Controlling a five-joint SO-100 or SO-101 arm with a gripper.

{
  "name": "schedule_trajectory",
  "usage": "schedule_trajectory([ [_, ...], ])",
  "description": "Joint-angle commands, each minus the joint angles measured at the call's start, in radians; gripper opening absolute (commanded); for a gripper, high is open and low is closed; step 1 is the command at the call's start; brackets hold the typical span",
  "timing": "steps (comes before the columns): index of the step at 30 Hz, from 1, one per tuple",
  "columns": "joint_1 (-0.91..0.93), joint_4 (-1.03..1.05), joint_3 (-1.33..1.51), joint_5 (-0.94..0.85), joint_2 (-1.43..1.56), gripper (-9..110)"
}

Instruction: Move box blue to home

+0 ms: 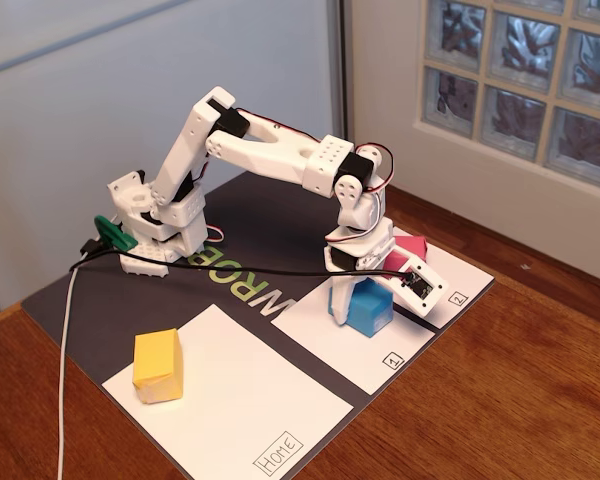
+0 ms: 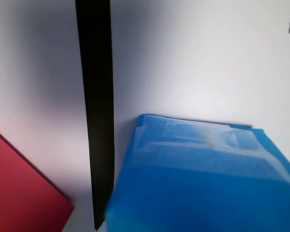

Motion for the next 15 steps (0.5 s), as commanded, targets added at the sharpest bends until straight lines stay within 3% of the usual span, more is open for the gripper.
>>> schedule_trajectory([
  [1, -0.012, 0.018, -0.040, -0.011, 0.012, 13],
  [9, 0.000, 0.044, -0.041, -0.032, 0.075, 0],
  [15, 0.026, 0.166, -0.163, -0.110, 0.112, 0],
])
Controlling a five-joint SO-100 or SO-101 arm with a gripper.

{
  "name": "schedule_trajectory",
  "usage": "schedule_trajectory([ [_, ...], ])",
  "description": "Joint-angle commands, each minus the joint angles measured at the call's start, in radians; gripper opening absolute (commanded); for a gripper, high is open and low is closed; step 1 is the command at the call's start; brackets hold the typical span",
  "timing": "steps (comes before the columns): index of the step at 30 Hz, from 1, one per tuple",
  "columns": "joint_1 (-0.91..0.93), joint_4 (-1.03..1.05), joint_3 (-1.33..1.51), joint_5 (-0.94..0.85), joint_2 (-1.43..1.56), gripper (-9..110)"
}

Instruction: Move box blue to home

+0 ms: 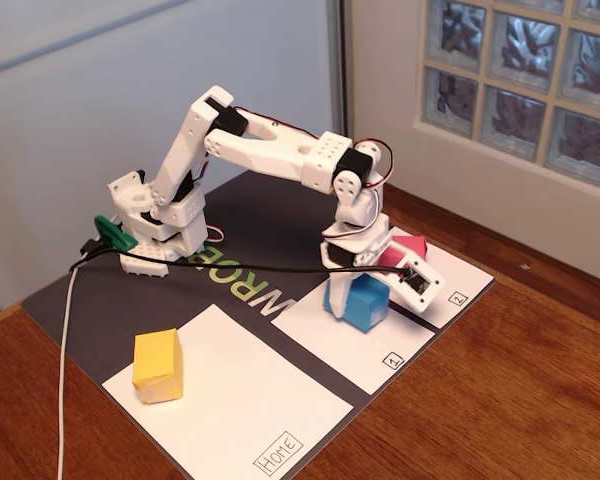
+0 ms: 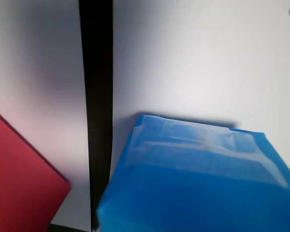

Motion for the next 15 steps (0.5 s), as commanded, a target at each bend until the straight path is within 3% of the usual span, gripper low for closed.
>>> schedule_trajectory([
  [1, 0.029, 0.087, -0.147, -0.081, 0.094, 0],
  [9, 0.103, 0.374, -0.425, -0.232, 0.086, 0],
  [15, 0.178, 0.485, -0.456, -0.287, 0.164, 0],
])
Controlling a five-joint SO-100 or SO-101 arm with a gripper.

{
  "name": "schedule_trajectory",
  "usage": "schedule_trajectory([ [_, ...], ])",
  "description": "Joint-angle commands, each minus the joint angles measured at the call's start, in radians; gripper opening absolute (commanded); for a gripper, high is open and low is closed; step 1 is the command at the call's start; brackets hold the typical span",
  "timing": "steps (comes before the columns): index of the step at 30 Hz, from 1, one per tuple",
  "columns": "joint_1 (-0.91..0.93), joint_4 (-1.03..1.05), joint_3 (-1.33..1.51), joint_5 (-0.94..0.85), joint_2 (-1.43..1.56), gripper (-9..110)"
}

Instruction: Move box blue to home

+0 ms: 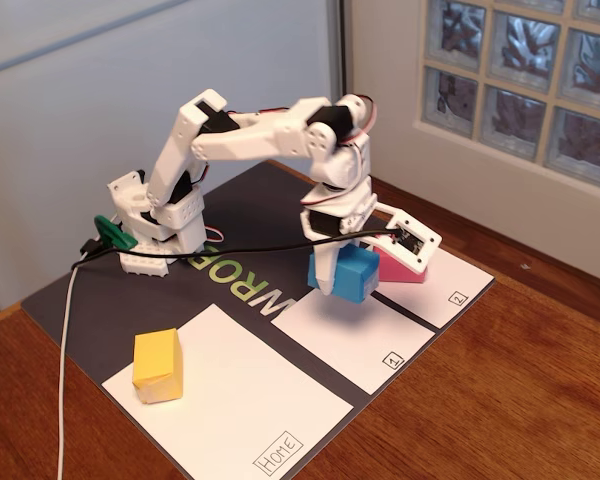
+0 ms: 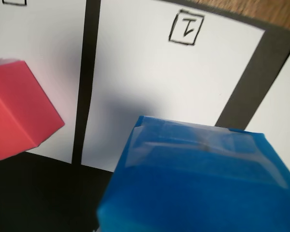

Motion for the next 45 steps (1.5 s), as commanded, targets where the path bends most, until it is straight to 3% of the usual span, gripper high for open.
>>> schedule_trajectory([
  [1, 0.051, 0.081, -0.052, -0.035, 0.129, 0],
  [11, 0.290, 0.124, -0.054, 0.127, 0.133, -1],
  [23, 0.486, 0.117, -0.037, 0.067, 0.046, -1],
  [45, 0.492, -0.410, 0.354, 0.020, 0.052, -1],
])
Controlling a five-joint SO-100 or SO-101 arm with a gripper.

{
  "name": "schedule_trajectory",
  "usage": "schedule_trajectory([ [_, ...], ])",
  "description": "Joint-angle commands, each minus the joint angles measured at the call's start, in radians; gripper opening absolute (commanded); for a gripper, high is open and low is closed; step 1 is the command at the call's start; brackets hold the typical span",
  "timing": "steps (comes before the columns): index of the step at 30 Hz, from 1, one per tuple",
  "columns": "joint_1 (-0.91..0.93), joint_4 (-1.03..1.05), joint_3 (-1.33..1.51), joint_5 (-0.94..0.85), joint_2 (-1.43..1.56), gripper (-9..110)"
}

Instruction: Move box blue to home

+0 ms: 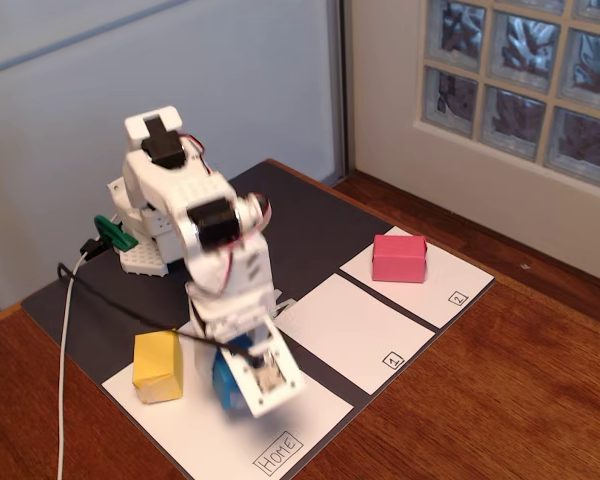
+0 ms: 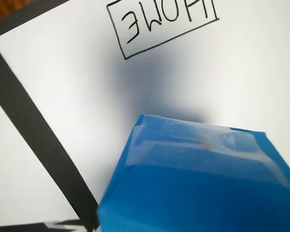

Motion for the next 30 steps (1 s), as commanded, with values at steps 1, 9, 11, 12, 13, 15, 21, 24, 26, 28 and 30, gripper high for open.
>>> schedule_trajectory([
  [1, -0.029, -0.098, 0.043, -0.012, 0.035, -1],
  [9, -0.048, -0.236, 0.244, -0.015, 0.083, -1],
  [11, -0.051, -0.258, 0.291, -0.015, 0.106, -1],
  [12, -0.052, -0.270, 0.313, -0.015, 0.118, -1],
  [13, -0.055, -0.279, 0.333, -0.015, 0.127, -1],
  [15, -0.058, -0.298, 0.368, -0.015, 0.149, -1],
  [21, -0.064, -0.318, 0.428, -0.018, 0.186, -1],
  [24, -0.058, -0.339, 0.456, -0.021, 0.195, -1],
  [26, -0.049, -0.370, 0.480, -0.034, 0.198, -1],
  [28, -0.034, -0.391, 0.499, -0.044, 0.196, 0],
  [30, -0.018, -0.400, 0.508, -0.049, 0.190, 0],
])
